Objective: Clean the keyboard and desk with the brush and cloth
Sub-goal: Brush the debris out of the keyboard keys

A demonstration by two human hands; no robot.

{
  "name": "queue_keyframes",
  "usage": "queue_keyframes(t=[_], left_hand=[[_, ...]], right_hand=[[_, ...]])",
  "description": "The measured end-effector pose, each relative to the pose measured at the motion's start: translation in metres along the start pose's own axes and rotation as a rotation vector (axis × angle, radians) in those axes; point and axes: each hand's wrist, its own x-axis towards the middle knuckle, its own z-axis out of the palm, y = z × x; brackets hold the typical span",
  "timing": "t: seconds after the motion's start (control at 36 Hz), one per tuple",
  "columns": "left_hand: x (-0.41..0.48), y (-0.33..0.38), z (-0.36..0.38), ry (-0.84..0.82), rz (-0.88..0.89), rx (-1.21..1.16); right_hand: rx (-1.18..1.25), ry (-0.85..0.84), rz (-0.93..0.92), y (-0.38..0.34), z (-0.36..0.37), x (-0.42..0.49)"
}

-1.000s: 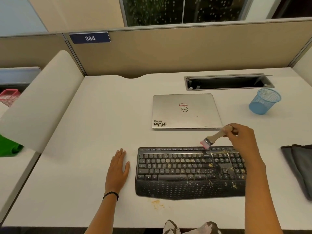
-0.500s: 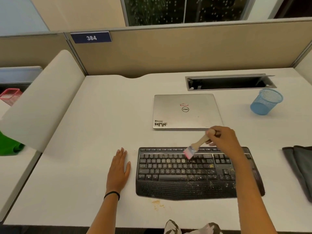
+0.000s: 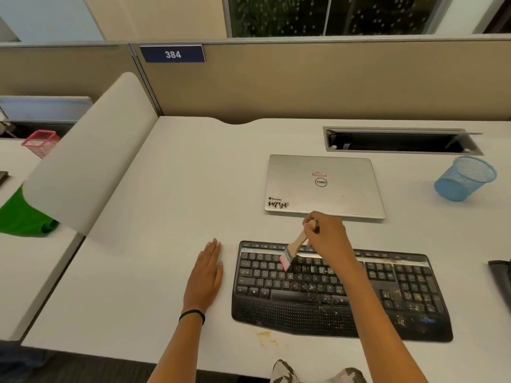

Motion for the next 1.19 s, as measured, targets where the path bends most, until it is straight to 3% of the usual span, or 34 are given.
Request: queue_keyframes(t=[0.14,0.31,0.56,0.72,1.0,1.19], left_hand=[[0.0,0.001,-0.001,0.007,-0.008,-0.016],[0.0,0.001,-0.002,0.008,-0.01,-0.016],[0.0,0.001,-0.002,0.005,-0.008,-0.005],[0.0,0.001,-0.002,0.009,0.003,0.002],[0.0,0.0,-0.001,0.018,0.007,0.004],[0.0,-0.001,-0.001,0.026,0.007,0.009]], right_hand=[[0.009,0.041,-0.008,-0.004,0.002,0.004],[-0.031,-0.059,-0.016,-0.007,0.007,0.008],[-0.047,0.025,-0.046,-0.015,0.003,0.009],[-0.104,-0.047,-0.049,-0.015,0.01,0.007],[-0.032,0.122,-0.054,-0.012,-0.003,0.007],[-0.07,-0.009,-0.036,-0.01,0.013,0.005]])
